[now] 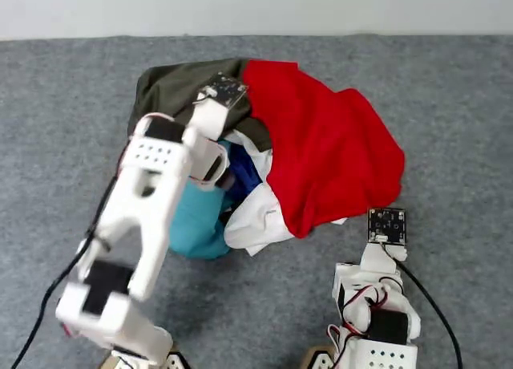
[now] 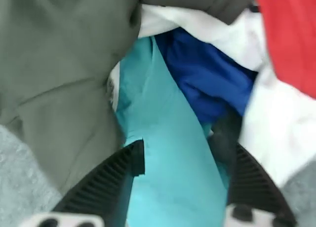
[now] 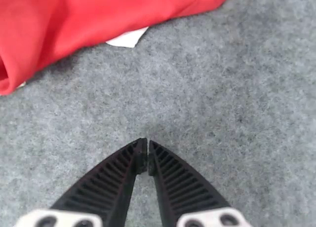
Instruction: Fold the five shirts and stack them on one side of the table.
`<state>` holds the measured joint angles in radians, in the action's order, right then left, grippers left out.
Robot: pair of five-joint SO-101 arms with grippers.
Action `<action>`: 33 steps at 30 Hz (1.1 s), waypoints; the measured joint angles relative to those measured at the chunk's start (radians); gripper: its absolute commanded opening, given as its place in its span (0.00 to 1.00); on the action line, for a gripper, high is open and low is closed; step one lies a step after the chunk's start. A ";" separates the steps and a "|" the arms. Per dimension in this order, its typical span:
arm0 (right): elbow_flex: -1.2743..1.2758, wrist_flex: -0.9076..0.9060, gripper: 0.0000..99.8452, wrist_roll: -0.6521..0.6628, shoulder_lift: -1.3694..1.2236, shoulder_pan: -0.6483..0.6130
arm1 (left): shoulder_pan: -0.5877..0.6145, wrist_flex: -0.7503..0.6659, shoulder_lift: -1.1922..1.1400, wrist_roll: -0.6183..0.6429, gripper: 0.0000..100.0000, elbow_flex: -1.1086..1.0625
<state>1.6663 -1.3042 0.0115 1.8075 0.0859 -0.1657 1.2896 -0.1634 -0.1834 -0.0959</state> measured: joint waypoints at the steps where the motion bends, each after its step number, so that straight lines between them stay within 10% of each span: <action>1: 0.000 0.000 0.01 0.000 0.000 0.000 | 0.000 0.000 -0.054 0.000 0.27 0.037; 21: 0.000 0.000 0.01 0.000 0.000 0.000 | -0.002 0.387 -0.760 -0.003 0.01 0.921; 33: 0.000 0.000 0.01 0.000 0.000 0.000 | 0.374 0.442 -0.582 0.041 0.01 1.129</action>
<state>1.6663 -1.3042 0.0115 1.8075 0.0859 0.2087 1.7315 -0.7449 -0.1419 1.0334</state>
